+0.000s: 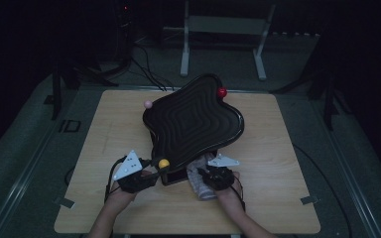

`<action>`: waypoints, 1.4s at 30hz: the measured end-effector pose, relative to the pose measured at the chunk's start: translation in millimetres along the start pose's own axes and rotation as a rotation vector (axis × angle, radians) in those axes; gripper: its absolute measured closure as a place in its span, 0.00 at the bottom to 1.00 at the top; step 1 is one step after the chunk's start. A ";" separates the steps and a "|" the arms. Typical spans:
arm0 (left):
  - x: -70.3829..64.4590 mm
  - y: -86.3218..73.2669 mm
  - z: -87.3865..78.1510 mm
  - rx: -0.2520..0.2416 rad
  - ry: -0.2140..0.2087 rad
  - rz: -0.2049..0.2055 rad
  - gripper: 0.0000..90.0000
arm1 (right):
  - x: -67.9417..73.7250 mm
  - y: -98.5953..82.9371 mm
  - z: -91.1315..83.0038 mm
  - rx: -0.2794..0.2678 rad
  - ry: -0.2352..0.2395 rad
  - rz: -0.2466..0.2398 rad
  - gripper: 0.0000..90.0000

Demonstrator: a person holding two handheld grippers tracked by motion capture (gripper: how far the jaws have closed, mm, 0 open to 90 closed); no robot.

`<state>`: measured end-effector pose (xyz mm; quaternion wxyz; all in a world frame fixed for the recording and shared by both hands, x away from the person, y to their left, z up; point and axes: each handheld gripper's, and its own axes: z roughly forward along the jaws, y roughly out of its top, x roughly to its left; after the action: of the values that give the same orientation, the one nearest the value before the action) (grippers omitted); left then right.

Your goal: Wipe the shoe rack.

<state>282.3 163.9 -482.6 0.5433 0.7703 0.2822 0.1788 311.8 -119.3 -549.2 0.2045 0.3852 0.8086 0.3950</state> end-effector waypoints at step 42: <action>6.0 -8.2 8.3 -0.053 -0.040 -0.009 0.67 | 34.6 11.7 20.1 -0.026 0.101 -0.153 0.83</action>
<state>289.8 163.6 -493.4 0.5697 0.7578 0.2698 0.1684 308.6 -77.9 -552.9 0.1979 0.2993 0.8396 0.4079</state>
